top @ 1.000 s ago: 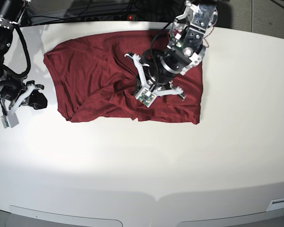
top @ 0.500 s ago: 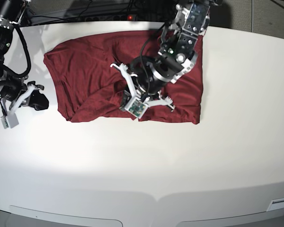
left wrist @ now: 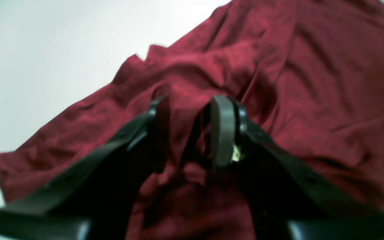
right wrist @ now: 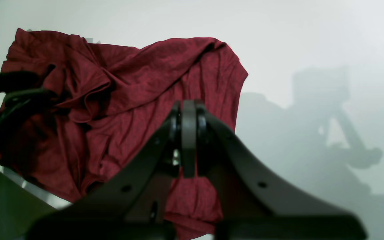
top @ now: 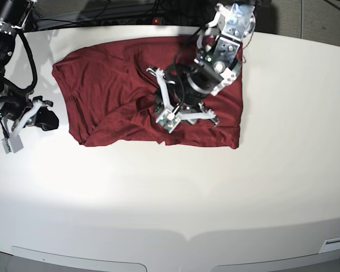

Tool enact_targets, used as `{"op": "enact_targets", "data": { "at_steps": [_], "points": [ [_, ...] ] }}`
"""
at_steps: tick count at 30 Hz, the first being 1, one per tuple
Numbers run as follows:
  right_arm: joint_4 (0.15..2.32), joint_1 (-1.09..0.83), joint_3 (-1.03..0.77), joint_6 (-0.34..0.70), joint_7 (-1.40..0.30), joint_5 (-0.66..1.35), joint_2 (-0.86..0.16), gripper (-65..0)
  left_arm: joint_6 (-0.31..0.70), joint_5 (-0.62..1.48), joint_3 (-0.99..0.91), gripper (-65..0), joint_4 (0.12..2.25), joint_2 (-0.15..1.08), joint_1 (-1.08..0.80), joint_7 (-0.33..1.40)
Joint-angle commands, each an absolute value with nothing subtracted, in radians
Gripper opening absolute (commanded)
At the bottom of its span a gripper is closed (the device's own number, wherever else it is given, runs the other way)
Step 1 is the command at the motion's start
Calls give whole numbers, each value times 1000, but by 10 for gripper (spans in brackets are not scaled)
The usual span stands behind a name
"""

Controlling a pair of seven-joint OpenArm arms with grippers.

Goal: Fold the T-shirt properly
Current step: 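Pull and smooth the bunched fabric with the left gripper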

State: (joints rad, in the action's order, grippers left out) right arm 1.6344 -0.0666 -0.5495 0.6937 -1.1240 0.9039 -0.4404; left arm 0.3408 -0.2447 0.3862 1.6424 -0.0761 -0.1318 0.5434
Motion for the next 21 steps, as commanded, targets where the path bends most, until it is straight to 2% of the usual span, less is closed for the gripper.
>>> {"op": "enact_targets", "data": {
  "at_steps": [1,6,10,16,18,21],
  "points": [
    [1649,-53,-556,698,-1108,928,-459,-650,337,-243,388,-446,1662,-76,-124,510],
    [1649,-53,-556,698,-1108,928,-459,-650,337,-242,388,-459,1662,-64,-133,492],
    [1649,-53,-556,698,-1108,928,-459,-650,337,-242,388,-558,1635,-65,-133,468],
    [1649,-53,-556,698,-1108,928,-460,-650,337,-243,388,-570,1530,-67,-132,443],
    [1649,-53,-556,698,-1108,928,-459,-650,336,-243,388,-643,1527,-67,-132,444],
    [1649,-53,-556,698,-1108,928,-459,-650,333,-242,388,-650,1527,-75,-125,443]
  ]
}}
